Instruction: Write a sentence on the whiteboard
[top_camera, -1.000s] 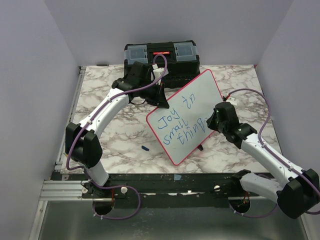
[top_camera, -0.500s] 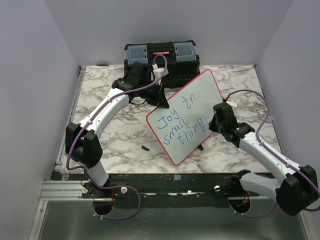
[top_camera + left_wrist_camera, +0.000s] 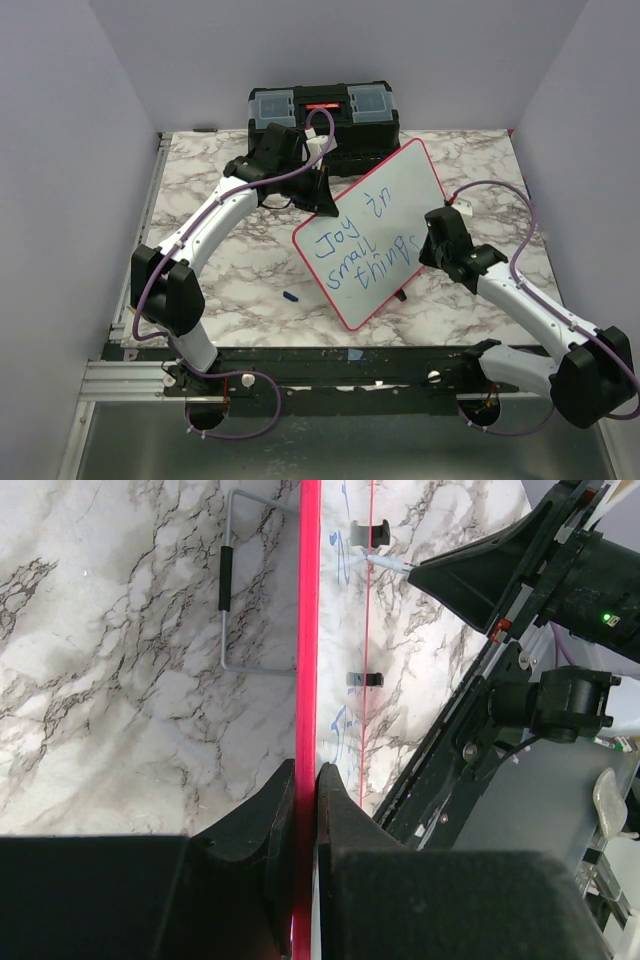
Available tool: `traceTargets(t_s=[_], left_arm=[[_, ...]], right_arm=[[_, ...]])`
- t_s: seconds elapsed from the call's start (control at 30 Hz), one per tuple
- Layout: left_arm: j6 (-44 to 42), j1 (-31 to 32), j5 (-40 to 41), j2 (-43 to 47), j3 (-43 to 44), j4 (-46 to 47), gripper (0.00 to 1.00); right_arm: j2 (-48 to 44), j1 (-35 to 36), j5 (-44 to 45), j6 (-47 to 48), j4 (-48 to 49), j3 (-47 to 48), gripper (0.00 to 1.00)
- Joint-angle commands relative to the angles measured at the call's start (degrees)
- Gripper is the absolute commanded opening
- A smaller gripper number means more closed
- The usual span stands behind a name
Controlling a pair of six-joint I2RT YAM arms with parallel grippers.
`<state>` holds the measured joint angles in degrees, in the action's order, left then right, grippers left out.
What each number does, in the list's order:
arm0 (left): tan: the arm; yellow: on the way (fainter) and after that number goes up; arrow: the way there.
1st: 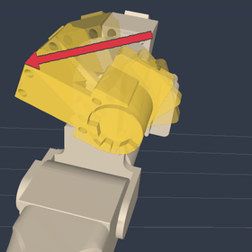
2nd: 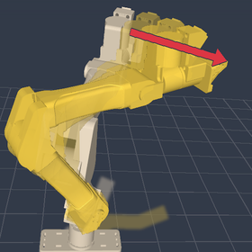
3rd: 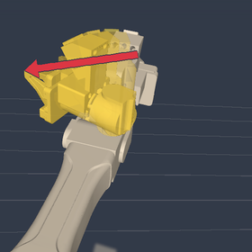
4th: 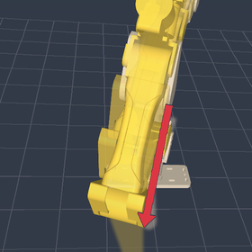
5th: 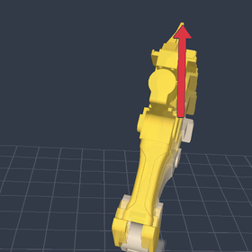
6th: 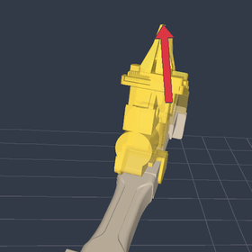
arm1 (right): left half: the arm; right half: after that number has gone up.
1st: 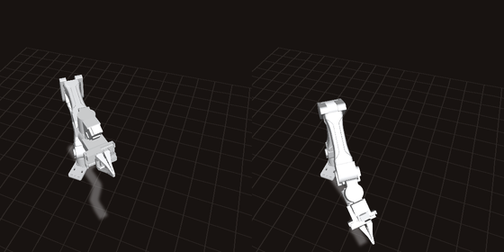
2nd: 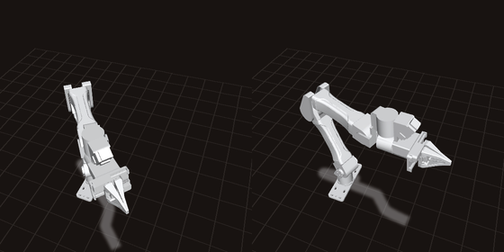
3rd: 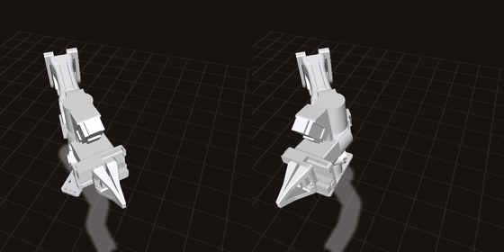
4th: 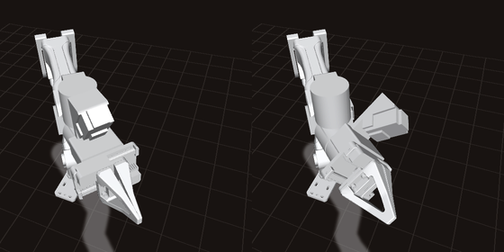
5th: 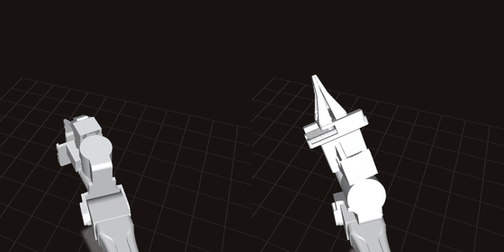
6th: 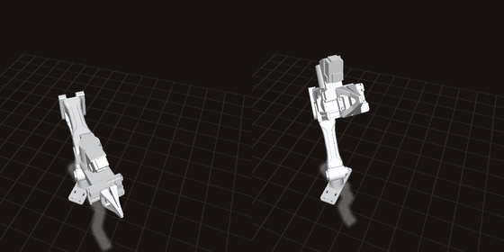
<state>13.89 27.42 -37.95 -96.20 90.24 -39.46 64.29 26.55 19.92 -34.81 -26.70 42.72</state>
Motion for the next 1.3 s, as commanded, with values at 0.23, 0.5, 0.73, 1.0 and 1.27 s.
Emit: traceTargets(t_s=[0.23, 0.5, 0.73, 1.0, 1.27], left_arm=[[-4.35, 0.48, 2.27, 0.13, -1.0, 0.42, 0.0], [-4.81, 0.07, 1.99, 1.08, -1.58, 0.44, 0.0], [-4.32, -0.36, 0.69, 2.26, -2.29, 1.36, 0.0], [-3.98, -0.52, 0.25, 4.07, -3.39, 2.21, 0.0], [-3.58, -0.53, 0.29, 4.01, -3.83, 2.54, 0.0]], right_arm=[[-0.96, 0.61, -12.87, -1.39, 4.43, -1.65, 0.01], [-6.43, 0.61, -12.78, 0.04, 1.14, 2.52, 0.01], [-15.65, 0.6, -5.6, 0.49, -4.02, 11.19, 0.01], [-26.12, 0.61, 0.37, 0.31, -2.37, 7.96, 0.01], [-31.18, 0.58, -0.95, -1.5, -7.33, 5.19, 0.01]])
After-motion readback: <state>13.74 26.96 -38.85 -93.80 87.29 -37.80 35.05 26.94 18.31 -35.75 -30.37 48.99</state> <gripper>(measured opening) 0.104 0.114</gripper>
